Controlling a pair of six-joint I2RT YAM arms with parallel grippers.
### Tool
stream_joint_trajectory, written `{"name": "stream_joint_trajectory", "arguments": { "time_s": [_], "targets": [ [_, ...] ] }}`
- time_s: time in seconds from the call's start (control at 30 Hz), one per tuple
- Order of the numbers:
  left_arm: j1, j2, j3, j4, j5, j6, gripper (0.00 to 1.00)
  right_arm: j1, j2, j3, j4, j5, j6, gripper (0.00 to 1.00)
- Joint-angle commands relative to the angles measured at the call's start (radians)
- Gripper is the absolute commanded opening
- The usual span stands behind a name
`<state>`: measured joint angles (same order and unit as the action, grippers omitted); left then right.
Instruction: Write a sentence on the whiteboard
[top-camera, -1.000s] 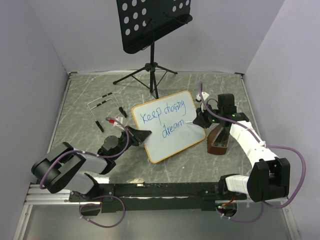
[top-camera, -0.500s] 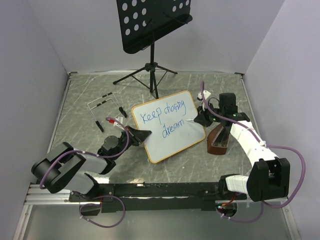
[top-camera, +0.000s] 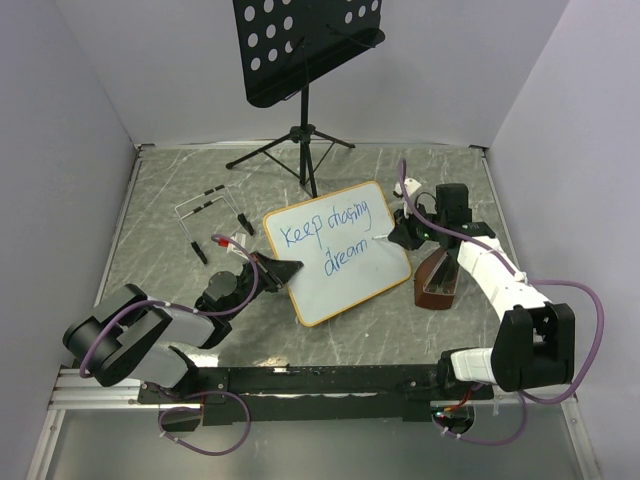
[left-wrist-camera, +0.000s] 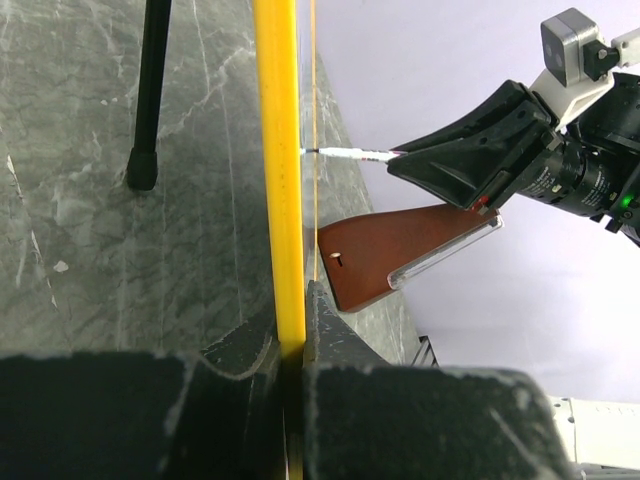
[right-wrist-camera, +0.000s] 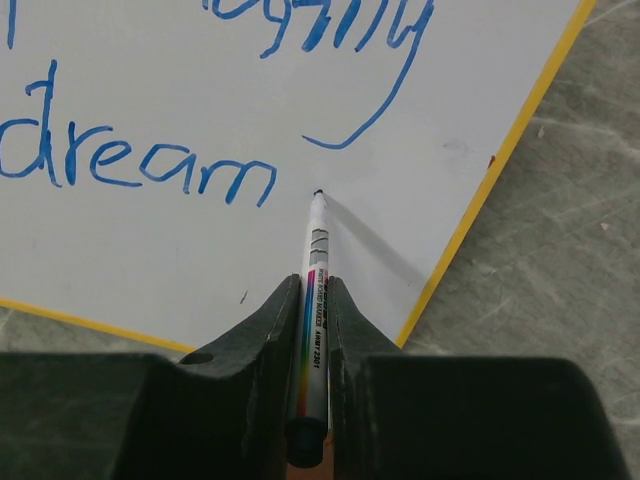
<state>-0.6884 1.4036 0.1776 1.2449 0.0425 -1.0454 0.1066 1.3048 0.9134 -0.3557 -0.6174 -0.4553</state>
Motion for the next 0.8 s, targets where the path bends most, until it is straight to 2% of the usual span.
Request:
{"name": "stream_joint_trajectory", "arguments": {
  "time_s": [0.0, 0.43, 0.77],
  "targets": [
    [-0.007, -0.008, 0.007, 0.122, 0.033, 0.044, 0.01, -0.005, 0.011, 0.036, 0.066, -0.001, 0.018, 0.0],
    [-0.007, 0.0, 0.008, 0.13, 0.036, 0.044, 0.01, -0.004, 0.002, 0.033, 0.021, -0.084, -0.006, 0.0],
    [-0.005, -0.006, 0.003, 0.129, 0.03, 0.042, 0.01, -0.004, -0.027, 0.009, -0.042, -0.061, -0.059, 0.0]
  ]
}}
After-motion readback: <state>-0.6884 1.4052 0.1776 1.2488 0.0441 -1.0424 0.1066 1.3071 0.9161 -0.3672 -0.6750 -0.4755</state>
